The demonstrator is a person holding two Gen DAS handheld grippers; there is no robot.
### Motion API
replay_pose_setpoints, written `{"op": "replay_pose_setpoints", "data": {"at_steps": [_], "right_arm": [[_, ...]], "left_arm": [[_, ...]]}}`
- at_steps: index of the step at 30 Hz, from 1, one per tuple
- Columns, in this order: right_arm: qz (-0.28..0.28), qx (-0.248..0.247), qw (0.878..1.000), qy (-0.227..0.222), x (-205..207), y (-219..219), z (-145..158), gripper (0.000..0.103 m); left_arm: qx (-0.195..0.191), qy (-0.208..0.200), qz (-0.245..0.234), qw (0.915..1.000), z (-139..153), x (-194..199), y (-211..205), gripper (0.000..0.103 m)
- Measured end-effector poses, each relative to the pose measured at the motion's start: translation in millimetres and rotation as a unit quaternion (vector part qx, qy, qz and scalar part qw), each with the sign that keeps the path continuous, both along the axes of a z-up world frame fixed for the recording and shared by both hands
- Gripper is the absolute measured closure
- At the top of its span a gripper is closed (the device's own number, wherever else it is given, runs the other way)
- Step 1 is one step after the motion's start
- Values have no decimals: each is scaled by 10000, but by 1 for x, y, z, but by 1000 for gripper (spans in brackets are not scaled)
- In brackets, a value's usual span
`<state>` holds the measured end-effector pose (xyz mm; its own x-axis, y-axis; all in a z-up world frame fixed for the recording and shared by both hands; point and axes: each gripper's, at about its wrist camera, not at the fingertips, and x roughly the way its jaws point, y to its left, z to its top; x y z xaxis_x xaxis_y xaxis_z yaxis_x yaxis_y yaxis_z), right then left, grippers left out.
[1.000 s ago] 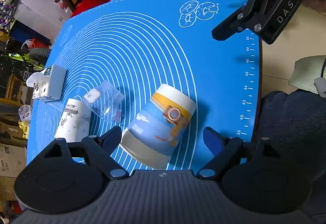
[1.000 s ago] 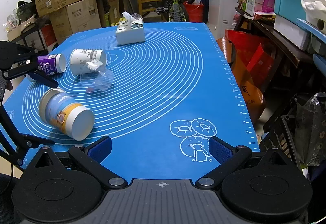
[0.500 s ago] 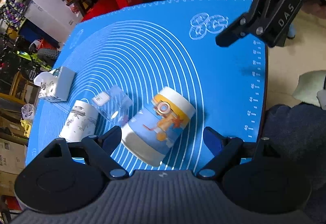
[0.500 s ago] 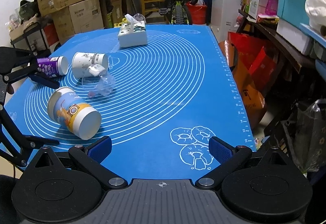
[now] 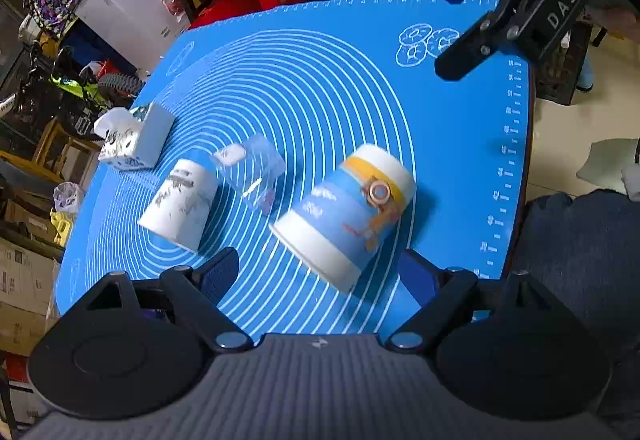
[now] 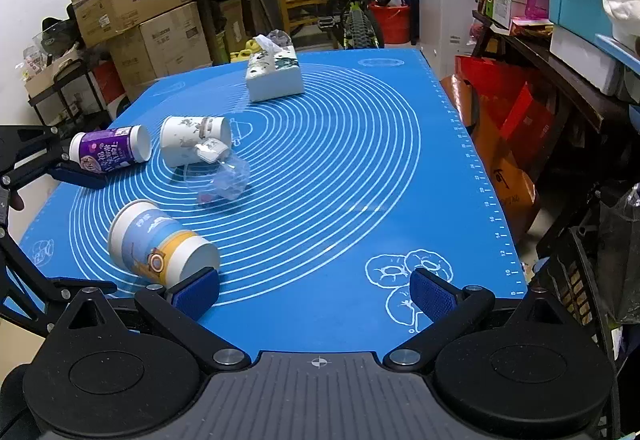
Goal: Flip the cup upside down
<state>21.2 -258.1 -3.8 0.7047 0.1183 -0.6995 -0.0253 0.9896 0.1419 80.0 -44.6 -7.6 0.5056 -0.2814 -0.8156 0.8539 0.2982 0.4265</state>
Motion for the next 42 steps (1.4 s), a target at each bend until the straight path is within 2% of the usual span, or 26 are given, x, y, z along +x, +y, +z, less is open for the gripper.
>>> {"op": "replay_pose_setpoints", "data": {"at_steps": [6,9,13,16,19,24,29,32,35,40,42], "right_arm": [[-15,31,10000,9,-2,1,1,2],[-68,224,9997,62,-2,2,3,2],[-262,990,9944,248,-1,0,3,2],[-697,1811,9800,441,1,-2,-1,2],[-1152,2399,9616,677,2,4,-7,2],[-1735,3324,9190,1219,5,28,-15,2],[-2403,4114,8694,1307,7,52,-19,2],[-2940,4506,8328,1305,6,59,-26,2],[-3361,4760,8002,1419,10,69,-35,2],[-4077,4699,7706,1382,20,78,-42,2],[-4264,4636,7643,1385,25,78,-43,2]], "left_arm": [[73,-21,-45,10000,-1,-4,5,16],[8,-37,-22,10000,0,-6,9,16],[-85,-59,111,9999,-3,-4,18,16],[-145,-67,240,9996,-8,-5,30,16],[-260,-115,391,9988,-13,-9,46,16],[-595,-176,778,9950,-19,-15,77,16],[-937,-236,1206,9880,-18,-15,103,16],[-1112,-292,1431,9830,-16,-12,116,16],[-1264,-302,1620,9782,-16,-5,127,16],[-1486,-307,1843,9711,-14,12,142,16],[-1559,-310,1895,9689,-12,18,146,16]]}}
